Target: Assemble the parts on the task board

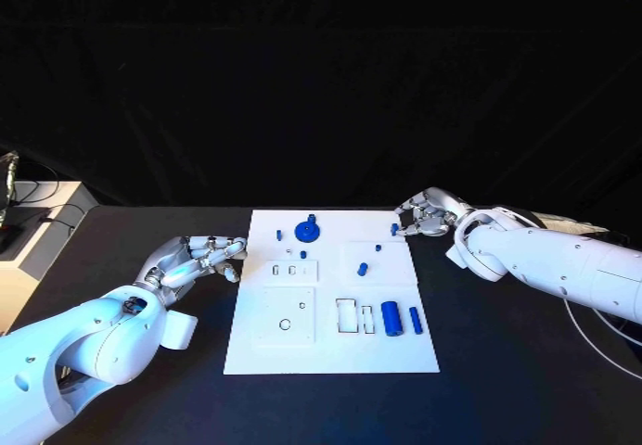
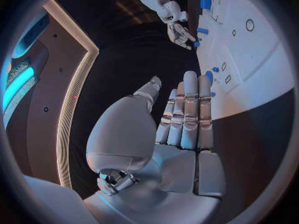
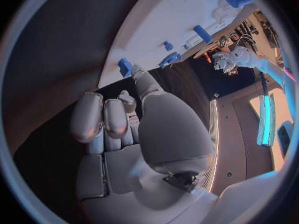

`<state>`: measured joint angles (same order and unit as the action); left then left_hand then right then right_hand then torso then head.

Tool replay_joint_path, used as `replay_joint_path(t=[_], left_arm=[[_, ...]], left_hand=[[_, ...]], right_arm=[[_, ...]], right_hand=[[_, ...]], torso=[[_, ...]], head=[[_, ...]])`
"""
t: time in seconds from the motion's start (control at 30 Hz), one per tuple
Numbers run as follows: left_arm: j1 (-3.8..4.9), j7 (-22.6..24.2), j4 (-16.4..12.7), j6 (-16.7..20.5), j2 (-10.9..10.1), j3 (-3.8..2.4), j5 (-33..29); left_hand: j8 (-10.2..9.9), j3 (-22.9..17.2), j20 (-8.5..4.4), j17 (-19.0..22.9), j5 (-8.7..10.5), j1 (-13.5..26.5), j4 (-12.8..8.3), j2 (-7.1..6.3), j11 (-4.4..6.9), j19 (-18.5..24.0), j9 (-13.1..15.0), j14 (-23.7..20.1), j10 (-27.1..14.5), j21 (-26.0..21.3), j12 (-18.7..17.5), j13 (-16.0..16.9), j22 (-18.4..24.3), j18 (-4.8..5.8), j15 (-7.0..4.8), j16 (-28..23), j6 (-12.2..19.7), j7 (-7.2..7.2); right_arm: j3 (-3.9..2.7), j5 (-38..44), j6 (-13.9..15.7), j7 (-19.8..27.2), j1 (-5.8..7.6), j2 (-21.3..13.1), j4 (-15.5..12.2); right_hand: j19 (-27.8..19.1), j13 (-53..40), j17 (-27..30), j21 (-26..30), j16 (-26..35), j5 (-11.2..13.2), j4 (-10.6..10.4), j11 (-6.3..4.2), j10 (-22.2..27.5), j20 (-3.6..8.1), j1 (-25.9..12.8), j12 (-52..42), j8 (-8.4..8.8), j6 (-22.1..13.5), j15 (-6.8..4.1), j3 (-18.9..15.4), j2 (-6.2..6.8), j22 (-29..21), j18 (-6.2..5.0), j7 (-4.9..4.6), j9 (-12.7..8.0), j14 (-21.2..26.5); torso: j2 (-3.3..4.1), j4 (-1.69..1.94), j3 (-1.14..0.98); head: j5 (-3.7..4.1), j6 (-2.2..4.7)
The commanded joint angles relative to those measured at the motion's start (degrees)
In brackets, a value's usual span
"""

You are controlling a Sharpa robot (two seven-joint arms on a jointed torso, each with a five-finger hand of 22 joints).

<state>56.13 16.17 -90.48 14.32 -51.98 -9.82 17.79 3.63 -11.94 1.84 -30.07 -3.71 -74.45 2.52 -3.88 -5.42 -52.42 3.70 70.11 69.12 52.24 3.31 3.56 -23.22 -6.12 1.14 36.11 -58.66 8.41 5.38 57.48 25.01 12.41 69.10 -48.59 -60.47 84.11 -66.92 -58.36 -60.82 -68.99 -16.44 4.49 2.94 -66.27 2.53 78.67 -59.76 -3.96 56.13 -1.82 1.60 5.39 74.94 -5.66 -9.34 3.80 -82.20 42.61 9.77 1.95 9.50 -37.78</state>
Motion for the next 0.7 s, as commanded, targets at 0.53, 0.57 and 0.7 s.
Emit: replay_joint_path(t=[0.53,0.57,0.7], left_arm=[[-0.02,0.6,-0.1,-1.0,0.0,-0.05,-0.3],[-0.02,0.6,-0.1,-1.0,0.0,-0.05,-0.3],[-0.02,0.6,-0.1,-1.0,0.0,-0.05,-0.3]], left_hand=[[0.0,0.0,-0.11,0.1,0.34,0.1,-0.3,0.58,0.05,0.4,0.1,-0.4,-0.2,0.3,0.3,0.1,0.1,-0.31,0.18,0.1,-0.2,0.21],[0.0,0.0,-0.11,0.1,0.34,0.1,-0.3,0.58,0.05,0.4,0.1,-0.4,-0.2,0.3,0.3,0.1,0.1,-0.31,0.18,0.1,-0.2,0.21],[0.0,0.0,-0.11,0.1,0.34,0.1,-0.3,0.58,0.05,0.4,0.1,-0.4,-0.2,0.3,0.3,0.1,0.1,-0.31,0.18,0.1,-0.2,0.21]], right_arm=[[0.01,1.1,-3.5,-0.4,-0.85,1.8,2.0],[0.01,1.1,-3.5,-0.5,-0.88,1.9,2.2],[0.01,1.1,-3.6,-0.6,-0.92,2.1,2.7]], right_hand=[[2.3,-0.4,-0.5,-0.6,0.0,-1.1,0.5,-0.14,0.0,-0.19,0.3,-0.9,0.16,0.7,0.15,-0.2,-1.34,8.2,-0.36,0.02,0.0,-0.3],[2.3,-0.5,-0.6,-0.6,0.0,-1.1,0.4,-0.17,-0.1,-0.19,0.2,-1.0,0.13,0.8,0.14,-0.1,-1.53,8.2,-0.36,0.03,0.0,-0.3],[2.3,-0.7,-0.7,-0.8,0.0,-1.6,1.1,-0.33,-0.3,-0.07,-0.7,-1.2,0.23,1.6,-0.01,0.5,-2.78,8.2,-0.28,0.18,-0.1,-0.3]], torso=[[0.00,0.04,-0.08],[-0.01,0.03,-0.07],[-0.02,0.05,-0.04]], head=[[-0.07,-0.50],[-0.07,-0.53],[-0.02,-0.54]])
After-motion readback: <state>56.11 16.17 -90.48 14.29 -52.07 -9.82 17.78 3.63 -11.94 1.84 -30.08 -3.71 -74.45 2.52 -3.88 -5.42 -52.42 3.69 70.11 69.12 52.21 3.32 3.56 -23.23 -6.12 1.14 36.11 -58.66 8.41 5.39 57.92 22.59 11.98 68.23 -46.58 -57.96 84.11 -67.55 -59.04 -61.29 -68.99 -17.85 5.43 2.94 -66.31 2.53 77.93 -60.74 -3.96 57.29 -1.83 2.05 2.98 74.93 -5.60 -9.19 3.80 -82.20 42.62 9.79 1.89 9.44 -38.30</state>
